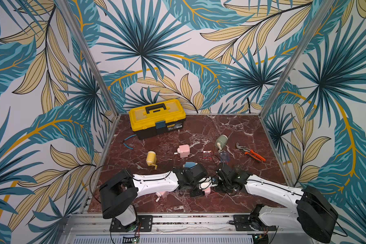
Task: Put the tray back into the pencil sharpener
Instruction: Close the container of the pencil sharpener.
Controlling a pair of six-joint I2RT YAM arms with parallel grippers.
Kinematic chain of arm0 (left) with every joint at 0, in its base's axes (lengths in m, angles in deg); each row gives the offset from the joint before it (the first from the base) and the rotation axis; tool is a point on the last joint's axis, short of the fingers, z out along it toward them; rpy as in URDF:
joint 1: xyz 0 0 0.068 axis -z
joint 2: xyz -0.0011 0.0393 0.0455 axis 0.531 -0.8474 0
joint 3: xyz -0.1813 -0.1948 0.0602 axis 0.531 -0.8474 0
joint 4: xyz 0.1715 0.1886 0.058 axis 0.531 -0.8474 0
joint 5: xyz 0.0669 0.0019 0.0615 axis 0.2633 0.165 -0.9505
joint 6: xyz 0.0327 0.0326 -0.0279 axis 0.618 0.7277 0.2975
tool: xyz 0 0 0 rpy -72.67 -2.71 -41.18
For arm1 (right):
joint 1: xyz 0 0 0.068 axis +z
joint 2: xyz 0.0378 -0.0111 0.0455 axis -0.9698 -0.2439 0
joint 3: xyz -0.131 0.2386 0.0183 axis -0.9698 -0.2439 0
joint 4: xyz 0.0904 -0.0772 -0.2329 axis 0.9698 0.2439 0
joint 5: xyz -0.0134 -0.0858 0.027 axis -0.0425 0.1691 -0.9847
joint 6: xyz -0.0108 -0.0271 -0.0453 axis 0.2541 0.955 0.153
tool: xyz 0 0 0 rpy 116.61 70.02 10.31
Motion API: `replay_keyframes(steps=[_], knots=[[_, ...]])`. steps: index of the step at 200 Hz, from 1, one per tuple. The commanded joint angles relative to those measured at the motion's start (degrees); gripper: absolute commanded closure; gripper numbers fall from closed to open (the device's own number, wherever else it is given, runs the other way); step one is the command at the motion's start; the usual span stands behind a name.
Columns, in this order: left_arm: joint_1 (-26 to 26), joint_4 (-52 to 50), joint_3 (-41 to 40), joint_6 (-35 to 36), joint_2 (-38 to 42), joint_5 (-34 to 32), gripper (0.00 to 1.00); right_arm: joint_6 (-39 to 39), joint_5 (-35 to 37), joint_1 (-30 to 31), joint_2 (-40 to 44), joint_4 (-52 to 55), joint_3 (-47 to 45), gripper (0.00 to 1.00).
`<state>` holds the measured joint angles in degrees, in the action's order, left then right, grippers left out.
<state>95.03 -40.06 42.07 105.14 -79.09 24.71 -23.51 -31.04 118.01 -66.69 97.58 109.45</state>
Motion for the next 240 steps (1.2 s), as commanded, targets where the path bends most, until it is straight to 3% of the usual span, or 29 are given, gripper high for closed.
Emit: replay_keyframes(steps=[1,50,95,153,185,211,240], knots=[[0.13,-2.94,-0.21,1.20,-2.25,-1.62,0.46,-2.18,-1.18,0.28,-0.66,-1.67,1.72,0.84],[0.07,-3.00,-0.03,1.51,-2.62,-1.72,0.46,-1.96,-4.07,0.33,-1.30,-4.84,1.72,0.84],[-0.16,-3.02,0.17,0.02,-2.66,-2.45,0.47,-4.78,-7.82,0.08,1.60,-10.40,-1.23,0.76],[-0.19,-2.94,0.06,-0.99,-2.61,-2.76,0.49,-10.09,3.12,-2.02,16.14,-2.16,-6.76,0.69],[-0.20,-2.94,0.65,-1.42,-3.33,-2.78,0.49,-11.78,7.38,-2.14,16.58,2.57,-8.02,0.72],[-0.16,-2.94,0.92,-1.89,-3.81,-2.75,0.50,-10.59,4.45,-2.11,13.22,-0.52,-8.08,0.76],[-0.19,-2.94,1.42,-2.39,-4.21,-2.75,0.50,-8.04,-5.58,-2.06,6.05,-10.49,-7.64,0.78]])
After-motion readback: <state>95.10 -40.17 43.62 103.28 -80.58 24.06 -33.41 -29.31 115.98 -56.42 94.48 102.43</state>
